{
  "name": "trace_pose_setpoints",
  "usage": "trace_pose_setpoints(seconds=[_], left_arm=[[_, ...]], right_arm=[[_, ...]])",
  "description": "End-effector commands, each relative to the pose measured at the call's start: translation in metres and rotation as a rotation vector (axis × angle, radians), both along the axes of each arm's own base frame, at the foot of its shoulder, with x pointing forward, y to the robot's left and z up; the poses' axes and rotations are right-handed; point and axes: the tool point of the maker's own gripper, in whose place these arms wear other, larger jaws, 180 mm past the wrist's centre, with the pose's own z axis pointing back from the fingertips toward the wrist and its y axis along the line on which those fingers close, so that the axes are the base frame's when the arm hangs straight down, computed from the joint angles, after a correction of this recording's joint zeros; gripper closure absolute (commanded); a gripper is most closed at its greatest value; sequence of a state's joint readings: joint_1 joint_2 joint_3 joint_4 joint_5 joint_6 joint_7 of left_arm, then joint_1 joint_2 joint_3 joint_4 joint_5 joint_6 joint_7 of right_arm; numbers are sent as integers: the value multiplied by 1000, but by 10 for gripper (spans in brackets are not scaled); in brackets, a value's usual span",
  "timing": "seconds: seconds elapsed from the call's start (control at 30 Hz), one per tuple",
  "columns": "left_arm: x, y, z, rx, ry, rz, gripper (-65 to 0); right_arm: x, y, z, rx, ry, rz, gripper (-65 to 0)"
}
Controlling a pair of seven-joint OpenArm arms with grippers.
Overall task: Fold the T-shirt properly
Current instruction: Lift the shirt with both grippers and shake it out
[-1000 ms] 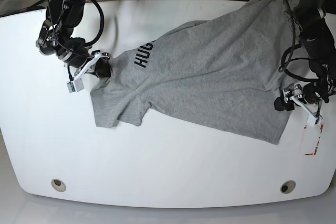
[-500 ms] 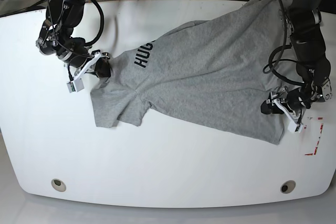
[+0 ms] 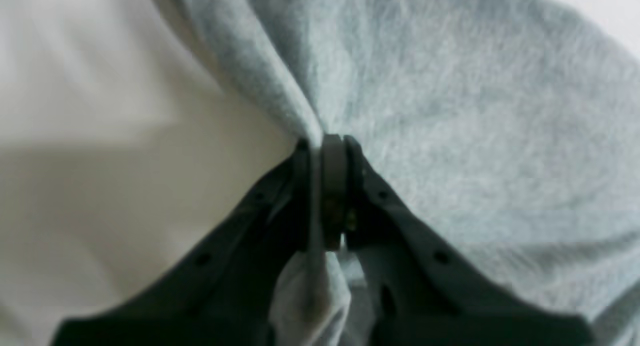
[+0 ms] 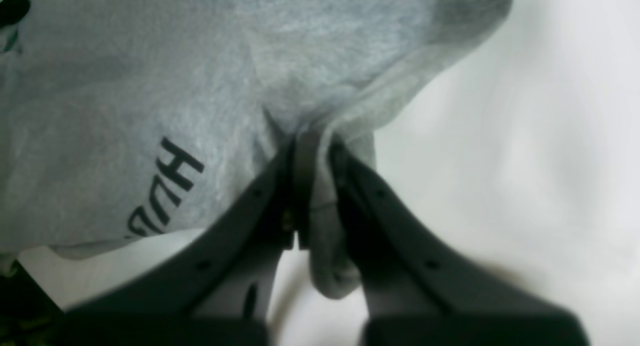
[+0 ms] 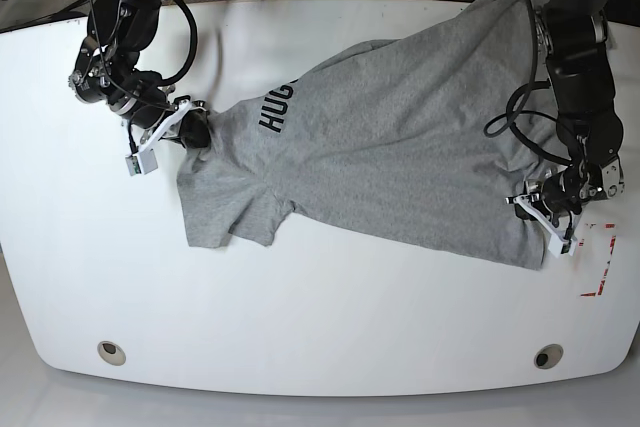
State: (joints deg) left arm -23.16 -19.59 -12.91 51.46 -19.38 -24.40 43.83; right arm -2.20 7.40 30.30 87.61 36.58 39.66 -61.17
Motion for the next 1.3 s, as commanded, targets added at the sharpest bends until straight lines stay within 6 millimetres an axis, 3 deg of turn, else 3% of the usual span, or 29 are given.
trace_pose_setpoints(seconds=[0.0,0.07,0.17,0.27,0.37,0.47,0.6,0.8,0.97,1.03,1.13,1.2,1.27], left_arm=[[19,16,45,65,-129,-5,0],[20,15,53,85,-150,-19,0],[28,12,76,113,-213,-37,0],[37,6,117,164,-325,-65,0],[45,8,175,255,-466,-5,0],[44,4,217,339,-568,7,0],[41,-7,268,393,-702,-7,0],[36,-2,386,559,-962,89,0],[32,8,467,588,-1073,164,0],[26,15,489,611,-1078,183,0],[16,12,506,627,-1123,192,0],[10,8,512,635,-1145,191,0],[10,8,510,635,-1141,188,0]], right_arm=[[14,-15,20,-22,-71,-4,0],[29,-20,31,-38,-104,-5,0],[45,-27,32,-67,-102,-12,0],[72,-36,44,-108,-121,-22,0],[102,-52,70,-149,-173,-35,0],[130,-58,99,-183,-224,-11,0],[167,-59,146,-250,-295,52,0],[215,-61,259,-387,-486,106,0],[229,-61,356,-504,-610,117,0],[231,-59,391,-536,-660,116,0],[228,-59,428,-592,-702,114,0],[226,-60,443,-622,-709,111,0],[225,-62,443,-631,-695,110,0]])
